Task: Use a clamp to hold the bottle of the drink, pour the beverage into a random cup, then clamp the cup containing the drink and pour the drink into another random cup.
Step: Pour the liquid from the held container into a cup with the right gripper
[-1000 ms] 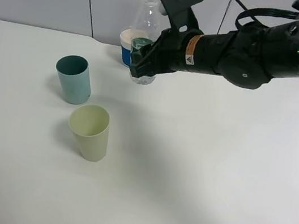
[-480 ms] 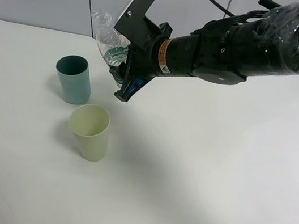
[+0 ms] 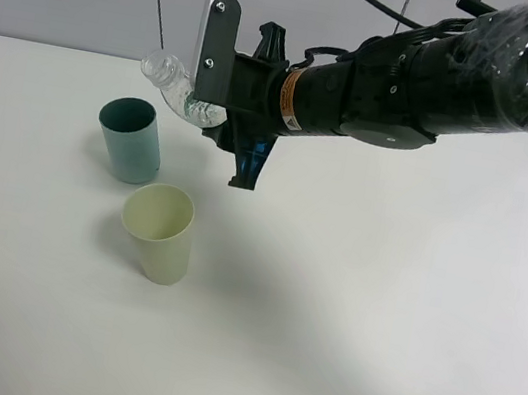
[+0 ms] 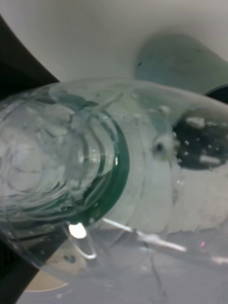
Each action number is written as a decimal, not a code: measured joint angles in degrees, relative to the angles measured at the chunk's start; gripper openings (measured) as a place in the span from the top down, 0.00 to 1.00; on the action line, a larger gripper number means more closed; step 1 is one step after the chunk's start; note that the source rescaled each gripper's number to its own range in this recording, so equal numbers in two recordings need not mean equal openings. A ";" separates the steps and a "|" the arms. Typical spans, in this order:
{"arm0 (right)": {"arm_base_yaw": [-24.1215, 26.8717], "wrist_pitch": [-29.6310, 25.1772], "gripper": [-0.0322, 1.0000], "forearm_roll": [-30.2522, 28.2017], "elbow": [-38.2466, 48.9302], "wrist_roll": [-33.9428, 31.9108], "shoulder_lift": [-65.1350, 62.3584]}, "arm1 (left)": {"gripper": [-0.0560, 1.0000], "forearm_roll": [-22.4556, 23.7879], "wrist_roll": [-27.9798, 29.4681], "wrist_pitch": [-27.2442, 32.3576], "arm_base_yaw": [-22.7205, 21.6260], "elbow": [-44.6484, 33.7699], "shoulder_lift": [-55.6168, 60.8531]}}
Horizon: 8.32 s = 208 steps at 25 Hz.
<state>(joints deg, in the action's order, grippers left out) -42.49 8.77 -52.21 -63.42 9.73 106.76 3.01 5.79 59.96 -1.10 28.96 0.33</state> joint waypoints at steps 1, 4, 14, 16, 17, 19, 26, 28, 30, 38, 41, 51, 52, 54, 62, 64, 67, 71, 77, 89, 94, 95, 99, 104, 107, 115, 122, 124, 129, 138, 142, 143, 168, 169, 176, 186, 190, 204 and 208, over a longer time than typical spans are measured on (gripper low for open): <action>0.00 0.00 0.97 -0.62 0.00 0.65 0.00 | 0.00 0.00 0.00 0.00 0.00 0.00 0.00; 0.00 0.00 0.97 -3.39 0.00 1.60 0.00 | 0.00 0.00 0.00 0.00 0.00 0.00 0.00; 0.00 0.67 0.97 -6.29 0.00 8.79 0.00 | 0.00 0.00 0.00 0.00 0.00 0.00 0.00; 0.00 1.89 0.97 -6.29 0.00 11.48 0.00 | 0.00 0.00 0.00 0.00 0.00 0.00 0.00; 0.00 2.70 0.97 -6.29 0.00 12.80 0.00 | 0.00 0.00 0.00 0.00 0.00 0.00 0.00; 0.00 3.78 0.97 -6.29 0.00 14.90 0.00 | 0.00 0.00 0.00 0.00 0.00 0.00 0.00; 0.00 4.64 0.97 -6.36 0.00 22.03 0.00 | 0.00 0.00 0.00 0.00 0.00 0.00 0.00; 0.00 4.64 0.97 -6.36 0.00 23.33 0.00 | 0.00 0.00 0.00 0.00 0.00 0.00 0.00; 0.00 4.64 0.97 -6.36 0.00 23.96 0.00 | 0.00 0.00 0.00 0.00 0.00 0.00 0.00; 0.00 4.64 0.97 -6.36 0.00 29.81 0.00 | 0.00 0.00 0.00 0.00 0.00 0.00 0.00; 0.00 4.64 0.97 -6.36 0.00 32.63 0.00 | 0.00 0.00 0.00 0.00 0.00 0.00 0.00; 0.00 4.64 0.97 -6.36 0.00 44.11 0.00 | 0.00 0.00 0.00 0.00 0.00 0.00 0.00; 0.00 4.64 0.97 -6.36 0.00 44.83 0.00 | 0.00 0.00 0.00 0.00 0.00 0.00 0.00; 0.00 4.64 0.97 -6.36 0.00 45.28 0.00 | 0.00 0.00 0.00 0.00 0.00 0.00 0.00; 0.00 4.64 0.97 -6.36 0.00 50.80 0.00 | 0.00 0.00 0.00 0.00 0.00 0.00 0.00; 0.00 4.77 0.97 -6.36 0.00 52.70 0.00 | 0.00 0.00 0.00 0.00 0.00 0.00 0.00; 0.00 4.83 0.97 -6.31 0.00 54.40 0.00 | 0.00 0.00 0.00 0.00 0.00 0.00 0.00; 0.00 4.83 0.97 -4.81 0.00 56.39 0.00 | 0.00 0.00 0.00 0.00 0.00 0.00 0.00; 0.00 5.20 0.97 -3.16 0.00 59.62 0.00 | 0.00 0.00 0.00 0.00 0.00 0.00 0.00; 0.00 5.20 0.97 -1.65 0.00 62.96 0.00 | 0.00 0.00 0.00 0.00 0.00 0.00 0.00; 0.00 4.53 0.97 -1.63 0.00 63.96 0.00 | 0.00 0.00 0.00 0.00 0.00 0.00 0.00; 0.00 4.53 0.97 -1.63 0.00 64.01 0.00 | 0.00 0.00 0.00 0.00 0.00 0.00 0.00; 0.00 4.53 0.97 -1.63 0.00 64.18 0.00 | 0.00 0.00 0.00 0.00 0.00 0.00 0.00; 0.00 4.53 0.97 -1.63 0.00 64.18 0.00 | 0.00 0.00 0.00 0.00 0.00 0.00 0.00; 0.00 4.53 0.97 -1.63 0.00 64.18 0.00 | 0.00 0.00 0.00 0.00 0.00 0.00 0.00; -0.90 3.36 0.97 -0.33 0.00 65.46 0.00 | 0.00 0.00 0.00 0.00 0.00 0.00 0.00; -1.54 0.00 0.97 -0.26 -1.95 66.17 0.00 | 0.00 0.00 0.00 0.00 0.00 0.00 0.00; -2.24 -1.60 0.97 -0.26 -3.52 66.17 0.00 | 0.00 0.00 0.00 0.00 0.00 0.00 0.00; -3.08 -2.77 0.97 -0.31 -4.84 66.17 0.00 | 0.00 0.00 0.00 0.00 0.00 0.00 0.00; -4.01 -5.11 0.97 -2.52 -4.84 66.17 0.00 | 0.00 0.00 0.00 0.00 0.00 0.00 0.00; -4.70 -6.95 0.97 -4.38 -4.84 66.17 0.00 | 0.00 0.00 0.00 0.00 0.00 0.00 0.00; -4.69 -7.12 0.97 -4.60 -4.84 66.17 0.00 | 0.00 0.00 0.00 0.00 0.00 0.00 0.00; -4.69 -7.51 0.97 -11.34 -4.84 64.08 0.00 | 0.00 0.00 0.00 0.00 0.00 0.00 0.00; -4.69 -7.37 0.97 -11.74 -4.84 64.01 0.00 | 0.00 0.00 0.00 0.00 0.00 0.00 0.00; -4.96 -7.01 0.97 -12.95 -4.84 63.83 0.00 | 0.00 0.00 0.00 0.00 0.00 0.00 0.00; -4.96 -6.90 0.97 -16.01 -4.84 61.50 0.00 | 0.00 0.00 0.00 0.00 0.00 0.00 0.00; -4.96 -6.54 0.97 -16.37 -4.84 59.41 0.00 | 0.00 0.00 0.00 0.00 0.00 0.00 0.00; -5.28 -4.99 0.97 -21.42 -4.86 58.70 0.00 | 0.00 0.00 0.00 0.00 0.00 0.00 0.00; -5.28 -4.05 0.97 -22.34 -4.91 58.70 0.00 | 0.00 0.00 0.00 0.00 0.00 0.00 0.00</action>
<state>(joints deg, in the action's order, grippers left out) -47.77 4.73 -74.56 -68.33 68.43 106.76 3.01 5.79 59.96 -1.10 28.96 0.33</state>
